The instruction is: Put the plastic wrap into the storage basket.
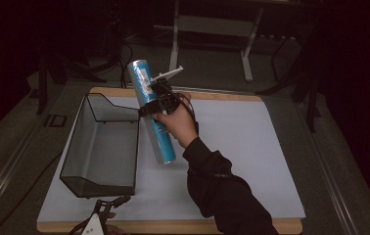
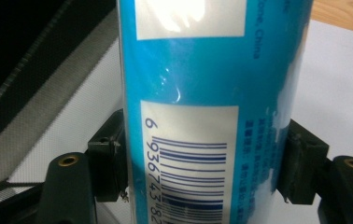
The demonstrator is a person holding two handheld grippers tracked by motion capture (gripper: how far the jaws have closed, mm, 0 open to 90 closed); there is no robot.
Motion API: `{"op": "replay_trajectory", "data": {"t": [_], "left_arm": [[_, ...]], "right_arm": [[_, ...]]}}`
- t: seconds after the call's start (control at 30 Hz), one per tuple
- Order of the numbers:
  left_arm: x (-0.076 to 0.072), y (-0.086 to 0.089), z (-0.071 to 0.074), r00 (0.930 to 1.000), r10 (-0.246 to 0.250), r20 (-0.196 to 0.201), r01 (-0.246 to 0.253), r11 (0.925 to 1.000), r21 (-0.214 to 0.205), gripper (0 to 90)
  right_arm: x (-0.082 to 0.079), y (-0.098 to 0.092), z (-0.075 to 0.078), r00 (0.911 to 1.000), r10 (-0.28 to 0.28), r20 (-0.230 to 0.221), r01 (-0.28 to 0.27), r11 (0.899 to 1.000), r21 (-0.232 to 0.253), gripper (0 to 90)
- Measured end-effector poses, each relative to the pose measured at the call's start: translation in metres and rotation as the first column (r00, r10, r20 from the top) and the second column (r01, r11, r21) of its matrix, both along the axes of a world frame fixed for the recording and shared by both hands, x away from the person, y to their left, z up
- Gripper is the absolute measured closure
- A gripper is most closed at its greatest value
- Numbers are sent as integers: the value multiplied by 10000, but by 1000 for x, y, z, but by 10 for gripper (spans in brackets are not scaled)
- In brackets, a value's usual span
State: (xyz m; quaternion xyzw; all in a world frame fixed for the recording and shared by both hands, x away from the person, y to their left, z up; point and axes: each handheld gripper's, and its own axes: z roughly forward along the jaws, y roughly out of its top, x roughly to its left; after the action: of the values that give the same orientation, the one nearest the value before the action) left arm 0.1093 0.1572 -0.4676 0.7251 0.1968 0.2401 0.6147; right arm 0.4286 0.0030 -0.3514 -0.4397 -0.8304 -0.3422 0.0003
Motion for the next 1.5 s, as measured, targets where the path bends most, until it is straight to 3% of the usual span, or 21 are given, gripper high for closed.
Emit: {"op": "replay_trajectory", "data": {"t": [0.13, 0.33, 0.57, 0.63, 0.7, 0.77, 0.83, 0.9, 0.97, 1.07, 1.2, 1.27, 1.4, 1.5], "left_arm": [[0, 0, 0, 10000, 14, -19, -14, 10000, -1, 8], [-1, 2, 0, 10000, 75, -10, -75, 10000, -44, 8], [-3, 2, 0, 10000, 62, 24, -62, 10000, -2, 8], [-2, 2, 0, 9999, 103, 8, -103, 9999, 43, 7], [-2, 2, -1, 9999, 155, 5, -155, 9999, 59, 8], [-3, 2, 0, 9999, 164, 3, -164, 9999, 41, 8], [-3, 2, 0, 9999, 149, 31, -149, 9999, 31, 7], [-4, 2, -1, 9999, 124, 5, -124, 9999, 80, 8], [-4, 2, -1, 9999, 124, 10, -124, 9999, 109, 7], [-3, 2, -1, 9999, 124, 8, -124, 9999, 98, 8], [-3, 2, -1, 9999, 112, 4, -112, 9999, 66, 7], [-3, 2, -1, 10000, 93, -7, -93, 9999, 67, 7], [-3, 1, -1, 10000, 81, -16, -80, 9999, 77, 7], [-3, 1, -1, 10000, 77, -6, -77, 9999, 98, 8]], "right_arm": [[-4, 17, 2, 9999, -90, 116, 86, 9995, 314, 318], [-9, 45, 2, 9999, 84, -99, -76, 9973, 733, 318], [-21, 76, -7, 9996, 285, -72, -274, 9911, 1304, 318], [-20, 79, -14, 9981, 509, -344, -433, 9800, 1940, 318], [-20, 83, -20, 9975, 386, -588, -248, 9752, 2200, 318], [-22, 89, -25, 9993, 303, -235, -253, 9813, 1910, 317], [-23, 93, -32, 9992, 351, -190, -311, 9833, 1794, 317], [-20, 94, -41, 9968, 424, -673, -269, 9759, 2164, 317], [-20, 95, -48, 9955, 387, -870, -182, 9741, 2253, 317], [-22, 100, -57, 9965, 273, -788, -125, 9830, 1830, 318], [-24, 101, -67, 9938, 183, -1092, 0, 9862, 1655, 318], [-28, 102, -72, 9952, -21, -977, 142, 9923, 1234, 318], [-32, 102, -81, 9932, -236, -1139, 343, 9951, 927, 317], [-35, 101, -89, 9871, -532, -1511, 675, 9935, 912, 317]]}}
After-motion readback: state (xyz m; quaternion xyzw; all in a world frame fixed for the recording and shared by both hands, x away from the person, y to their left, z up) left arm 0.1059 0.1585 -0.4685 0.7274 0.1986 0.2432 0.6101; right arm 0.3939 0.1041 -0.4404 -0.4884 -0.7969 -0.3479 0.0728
